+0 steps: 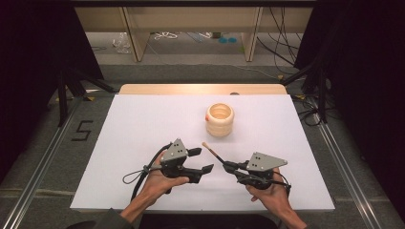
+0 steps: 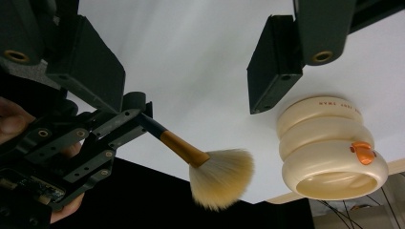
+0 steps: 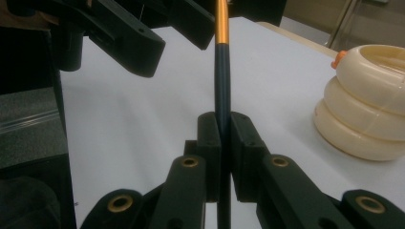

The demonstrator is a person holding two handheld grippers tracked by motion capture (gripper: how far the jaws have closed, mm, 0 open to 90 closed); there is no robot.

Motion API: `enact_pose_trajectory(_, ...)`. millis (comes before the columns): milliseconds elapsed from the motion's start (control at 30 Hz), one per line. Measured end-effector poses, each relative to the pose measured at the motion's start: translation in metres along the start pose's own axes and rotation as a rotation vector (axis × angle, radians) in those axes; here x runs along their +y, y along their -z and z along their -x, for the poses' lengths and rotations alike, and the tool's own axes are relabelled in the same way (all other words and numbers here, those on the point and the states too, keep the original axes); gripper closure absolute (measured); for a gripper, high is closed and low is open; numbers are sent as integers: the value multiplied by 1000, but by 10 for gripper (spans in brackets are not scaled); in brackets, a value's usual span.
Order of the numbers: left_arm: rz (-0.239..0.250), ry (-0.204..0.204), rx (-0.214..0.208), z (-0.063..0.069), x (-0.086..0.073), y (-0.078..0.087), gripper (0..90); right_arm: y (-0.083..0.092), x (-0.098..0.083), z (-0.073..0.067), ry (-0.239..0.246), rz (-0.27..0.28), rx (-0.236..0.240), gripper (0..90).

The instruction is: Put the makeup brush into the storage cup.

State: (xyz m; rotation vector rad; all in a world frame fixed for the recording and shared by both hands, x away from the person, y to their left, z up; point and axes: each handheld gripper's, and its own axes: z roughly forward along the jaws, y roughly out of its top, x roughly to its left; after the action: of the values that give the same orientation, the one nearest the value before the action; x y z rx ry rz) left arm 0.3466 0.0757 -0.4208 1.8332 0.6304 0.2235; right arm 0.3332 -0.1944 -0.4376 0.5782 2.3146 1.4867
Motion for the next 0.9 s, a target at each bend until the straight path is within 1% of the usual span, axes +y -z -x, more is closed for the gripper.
enact_pose_trajectory(33,0,0,0,0,0,0,292,-1,0,0,-1,8,7,844)
enact_pose_trajectory(67,2,5,1,0,0,0,294,-1,1,-1,1,-1,4,844)
enact_pose_trajectory(133,6,5,1,0,0,0,297,-3,1,-1,1,8,-2,844)
enact_pose_trajectory(200,11,15,-3,1,0,-1,298,-4,1,-3,4,6,8,844)
enact_pose_trajectory(233,15,10,-8,0,-1,-1,298,-4,1,-3,4,6,8,844)
enact_pose_trajectory(267,22,35,-4,1,-1,-2,300,-6,2,-3,4,4,11,844)
enact_pose_trajectory(333,25,39,-4,1,-1,-2,301,-7,2,-4,5,9,8,844)
enact_pose_trajectory(367,34,46,-1,1,-2,-2,306,-8,2,-4,4,9,14,844)
enact_pose_trajectory(433,35,48,-3,1,-2,-2,310,-9,2,-5,4,10,16,844)
enact_pose_trajectory(533,43,54,-6,0,-2,-3,315,-10,2,-4,-7,25,15,844)
enact_pose_trajectory(600,51,47,-2,0,-1,-3,328,-11,2,-4,-14,25,19,844)
enact_pose_trajectory(633,57,61,1,1,-2,-2,334,-11,2,-5,-18,28,21,844)
enact_pose_trajectory(733,61,63,1,1,-2,-2,357,-12,3,-6,-23,26,28,844)
enact_pose_trajectory(800,65,64,1,1,-1,-2,386,-14,3,-6,-26,41,35,844)
enact_pose_trajectory(833,66,64,-2,1,-1,-2,392,-14,3,-6,-27,34,33,844)
enact_pose_trajectory(867,69,73,-4,1,-2,-2,401,-14,3,-6,-21,31,26,844)
enact_pose_trajectory(900,74,79,-8,1,-2,-3,410,-14,3,-7,-27,35,25,844)
